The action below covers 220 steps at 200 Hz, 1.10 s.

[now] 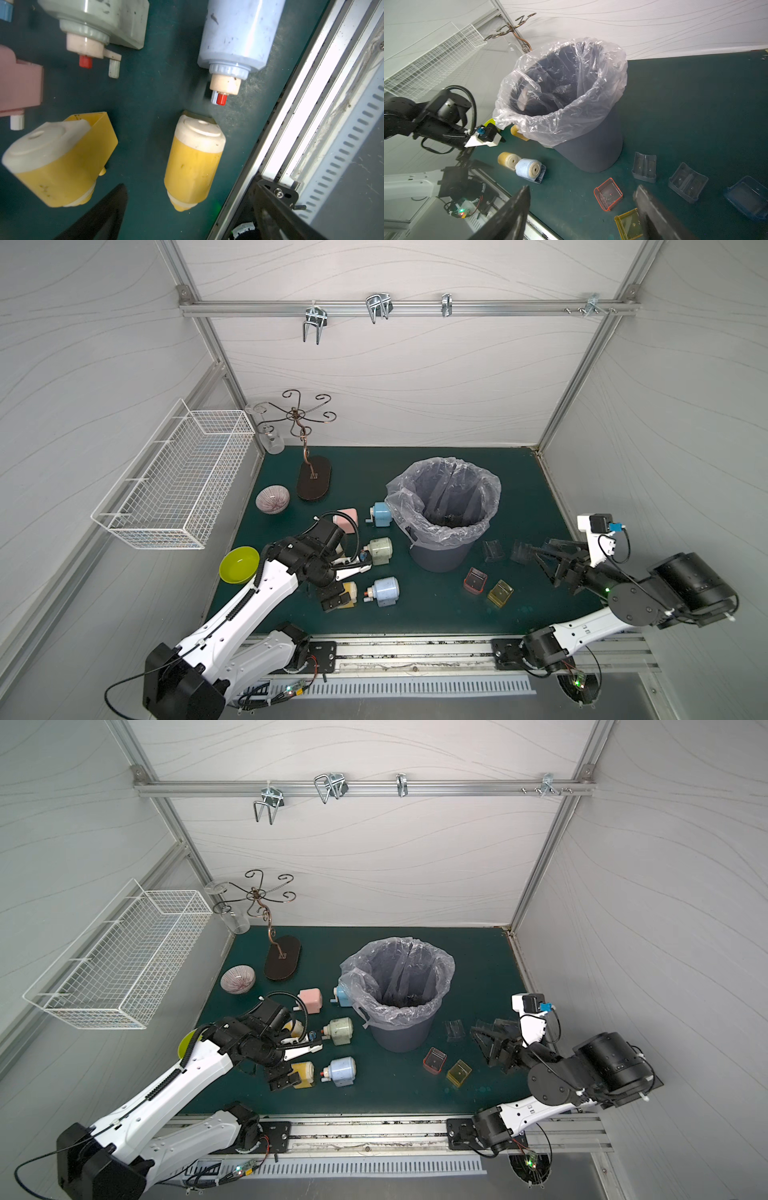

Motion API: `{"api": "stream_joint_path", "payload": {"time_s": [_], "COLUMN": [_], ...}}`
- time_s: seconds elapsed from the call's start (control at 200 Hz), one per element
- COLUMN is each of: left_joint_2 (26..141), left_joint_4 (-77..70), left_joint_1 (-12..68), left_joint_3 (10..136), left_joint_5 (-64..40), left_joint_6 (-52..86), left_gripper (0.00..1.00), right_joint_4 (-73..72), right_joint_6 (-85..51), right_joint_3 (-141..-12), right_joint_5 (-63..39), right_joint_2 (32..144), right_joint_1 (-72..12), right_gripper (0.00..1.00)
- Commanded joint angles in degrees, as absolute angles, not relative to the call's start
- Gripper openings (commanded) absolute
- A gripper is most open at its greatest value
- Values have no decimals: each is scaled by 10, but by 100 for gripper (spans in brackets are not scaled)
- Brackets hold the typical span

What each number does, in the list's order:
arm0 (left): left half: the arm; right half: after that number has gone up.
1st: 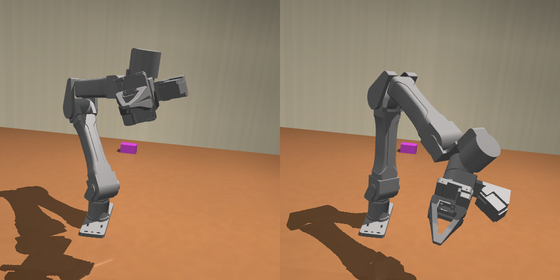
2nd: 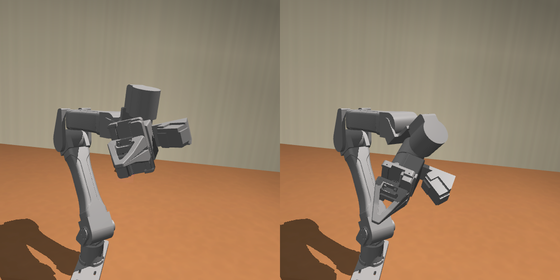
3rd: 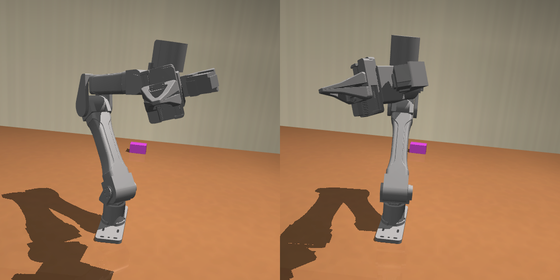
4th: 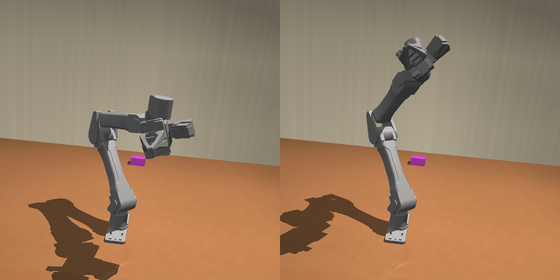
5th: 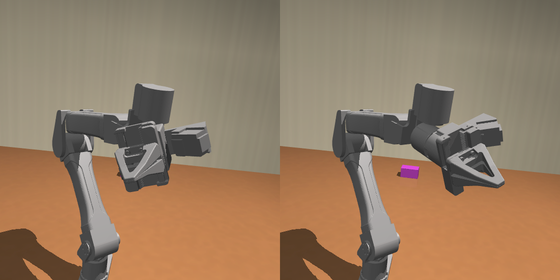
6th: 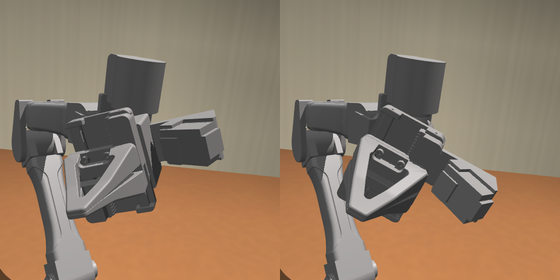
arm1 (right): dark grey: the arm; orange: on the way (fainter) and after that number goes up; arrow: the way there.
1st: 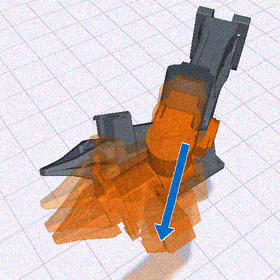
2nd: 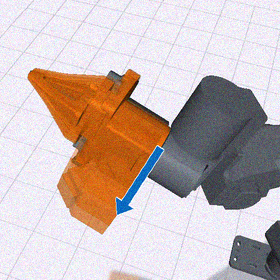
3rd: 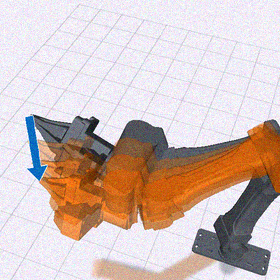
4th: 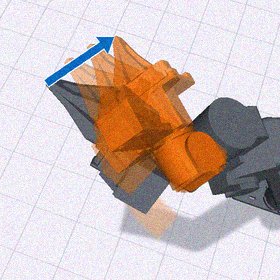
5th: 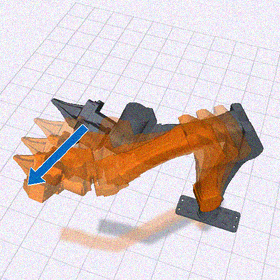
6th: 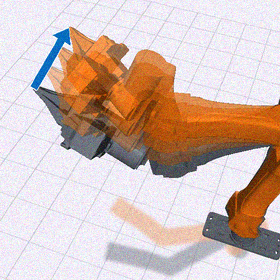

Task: Take out the pencil sharpener tray and clean the shavings
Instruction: Pick up the pencil sharpener from the center of the board.

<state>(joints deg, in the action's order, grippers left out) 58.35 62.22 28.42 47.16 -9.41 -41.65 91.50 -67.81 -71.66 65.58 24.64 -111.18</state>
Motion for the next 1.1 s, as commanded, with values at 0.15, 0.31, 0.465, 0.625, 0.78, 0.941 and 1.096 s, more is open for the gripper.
{"api": "stream_joint_path", "payload": {"time_s": [0.15, 0.31, 0.465, 0.625, 0.78, 0.941, 1.096], "left_joint_2": [632, 664, 676, 673, 672, 672, 676], "left_joint_4": [591, 580, 584, 583, 589, 583, 570], "left_joint_1": [303, 311, 315, 315, 314, 315, 317], "left_joint_3": [467, 464, 465, 455, 452, 448, 446], "left_joint_5": [-94, -90, -85, -79, -78, -76, -76], "left_joint_6": [-440, -437, -434, -433, -432, -430, -428], "left_gripper": [89, 85, 82, 81, 80, 79, 79], "right_joint_4": [1016, 1014, 1014, 998, 955, 688, 550], "right_joint_6": [-596, -594, -583, -560, -493, -192, -120], "right_joint_3": [-750, -731, -735, -737, -735, -684, -677], "right_joint_5": [669, 642, 644, 632, 600, 315, 45], "right_joint_2": [318, 319, 354, 353, 404, 429, 471], "right_joint_1": [-1129, -1129, -1129, -1129, -1113, -801, -523], "right_gripper": [83, 82, 82, 82, 83, 86, 80]}}
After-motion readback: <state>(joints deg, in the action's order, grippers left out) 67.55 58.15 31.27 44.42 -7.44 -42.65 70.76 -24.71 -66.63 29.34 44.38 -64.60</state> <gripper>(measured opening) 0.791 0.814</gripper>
